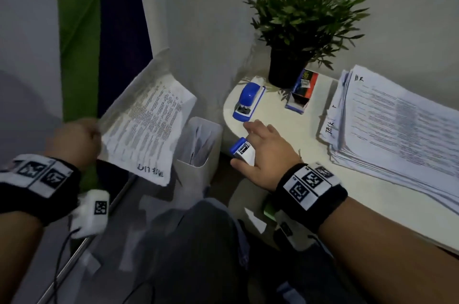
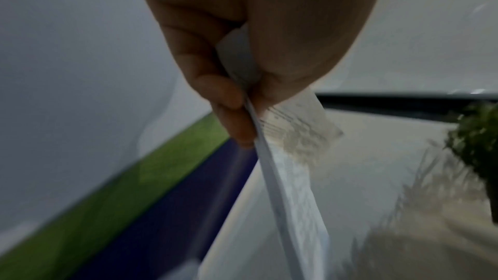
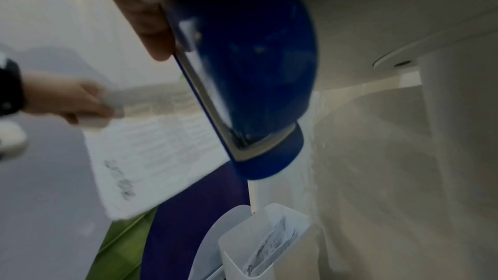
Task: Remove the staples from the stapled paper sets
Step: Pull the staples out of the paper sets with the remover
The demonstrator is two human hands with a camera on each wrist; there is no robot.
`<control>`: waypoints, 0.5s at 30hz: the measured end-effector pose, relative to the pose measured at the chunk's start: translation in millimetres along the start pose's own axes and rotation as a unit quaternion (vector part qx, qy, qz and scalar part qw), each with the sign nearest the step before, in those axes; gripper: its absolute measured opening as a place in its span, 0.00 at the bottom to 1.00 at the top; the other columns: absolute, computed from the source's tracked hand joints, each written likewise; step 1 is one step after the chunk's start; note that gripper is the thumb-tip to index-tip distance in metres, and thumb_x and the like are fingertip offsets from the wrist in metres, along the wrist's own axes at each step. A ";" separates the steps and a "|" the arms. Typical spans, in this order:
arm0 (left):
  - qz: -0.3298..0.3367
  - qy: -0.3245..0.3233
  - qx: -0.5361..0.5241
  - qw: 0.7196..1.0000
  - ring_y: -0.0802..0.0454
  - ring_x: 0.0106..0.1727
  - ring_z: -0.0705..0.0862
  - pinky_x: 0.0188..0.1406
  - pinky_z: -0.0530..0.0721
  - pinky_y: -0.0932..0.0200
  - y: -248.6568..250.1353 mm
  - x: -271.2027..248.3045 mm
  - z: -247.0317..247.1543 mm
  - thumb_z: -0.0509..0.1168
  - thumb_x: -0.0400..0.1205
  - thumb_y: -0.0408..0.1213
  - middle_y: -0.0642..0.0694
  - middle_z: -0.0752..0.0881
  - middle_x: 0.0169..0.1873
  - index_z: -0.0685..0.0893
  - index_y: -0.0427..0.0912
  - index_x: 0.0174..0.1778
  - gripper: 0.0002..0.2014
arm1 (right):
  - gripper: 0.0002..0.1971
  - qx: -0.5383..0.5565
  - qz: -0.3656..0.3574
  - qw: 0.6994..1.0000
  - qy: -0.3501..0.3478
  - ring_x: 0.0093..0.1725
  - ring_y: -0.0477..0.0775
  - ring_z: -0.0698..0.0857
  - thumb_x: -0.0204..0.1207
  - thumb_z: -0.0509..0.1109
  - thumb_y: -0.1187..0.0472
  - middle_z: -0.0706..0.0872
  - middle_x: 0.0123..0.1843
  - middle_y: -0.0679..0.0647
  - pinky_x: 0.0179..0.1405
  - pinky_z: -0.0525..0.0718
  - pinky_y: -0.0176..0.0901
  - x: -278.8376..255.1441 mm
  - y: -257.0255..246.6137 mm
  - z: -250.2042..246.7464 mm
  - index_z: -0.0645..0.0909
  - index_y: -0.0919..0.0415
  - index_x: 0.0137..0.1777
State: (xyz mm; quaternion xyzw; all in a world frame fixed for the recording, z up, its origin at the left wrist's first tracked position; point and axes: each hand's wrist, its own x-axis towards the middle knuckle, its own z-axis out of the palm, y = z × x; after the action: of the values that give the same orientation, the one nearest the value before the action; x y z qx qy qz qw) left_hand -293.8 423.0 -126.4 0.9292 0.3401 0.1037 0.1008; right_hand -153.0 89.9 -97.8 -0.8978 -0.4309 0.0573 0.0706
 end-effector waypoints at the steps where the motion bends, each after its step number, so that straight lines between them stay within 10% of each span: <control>1: -0.008 -0.019 -0.009 1.000 0.30 0.43 0.82 0.42 0.78 0.46 10.2 -0.8 11.9 0.58 0.81 0.23 0.24 0.84 0.44 0.82 0.26 0.53 0.10 | 0.39 0.014 -0.001 1.000 0.003 0.82 0.54 0.57 0.71 0.51 0.33 0.61 0.83 0.54 0.81 0.47 0.48 -0.3 0.3 -0.3 0.72 0.59 0.75; 9: -0.096 -0.115 -0.107 0.983 0.34 0.55 0.80 0.49 0.76 0.48 62.0 34.9 95.0 0.55 0.83 0.29 0.30 0.81 0.55 0.74 0.31 0.64 0.15 | 0.41 0.044 -0.008 0.999 0.030 0.79 0.62 0.66 0.68 0.50 0.32 0.71 0.77 0.60 0.79 0.55 0.55 -1.2 2.4 7.4 0.79 0.65 0.66; 13: -0.105 -0.137 -0.153 0.973 0.39 0.48 0.76 0.48 0.73 0.50 75.7 52.3 122.6 0.54 0.82 0.23 0.36 0.76 0.39 0.73 0.35 0.47 0.04 | 0.38 0.034 -0.007 0.999 0.029 0.77 0.65 0.69 0.71 0.52 0.33 0.75 0.75 0.62 0.77 0.58 0.59 -1.1 3.4 9.3 0.81 0.65 0.62; 15: -0.104 -0.138 -0.148 0.974 0.36 0.52 0.79 0.51 0.75 0.49 82.8 60.3 135.3 0.55 0.82 0.24 0.32 0.79 0.46 0.74 0.31 0.53 0.06 | 0.36 0.025 -0.006 0.999 0.036 0.76 0.66 0.71 0.71 0.54 0.33 0.76 0.74 0.62 0.76 0.61 0.62 -0.8 3.5 10.7 0.83 0.64 0.60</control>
State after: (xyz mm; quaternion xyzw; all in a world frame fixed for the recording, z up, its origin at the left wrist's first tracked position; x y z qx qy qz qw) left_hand -162.8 384.6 -227.1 0.8690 0.3985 0.0129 0.2929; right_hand -152.5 88.0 -108.9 -0.8947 -0.4319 0.0352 0.1084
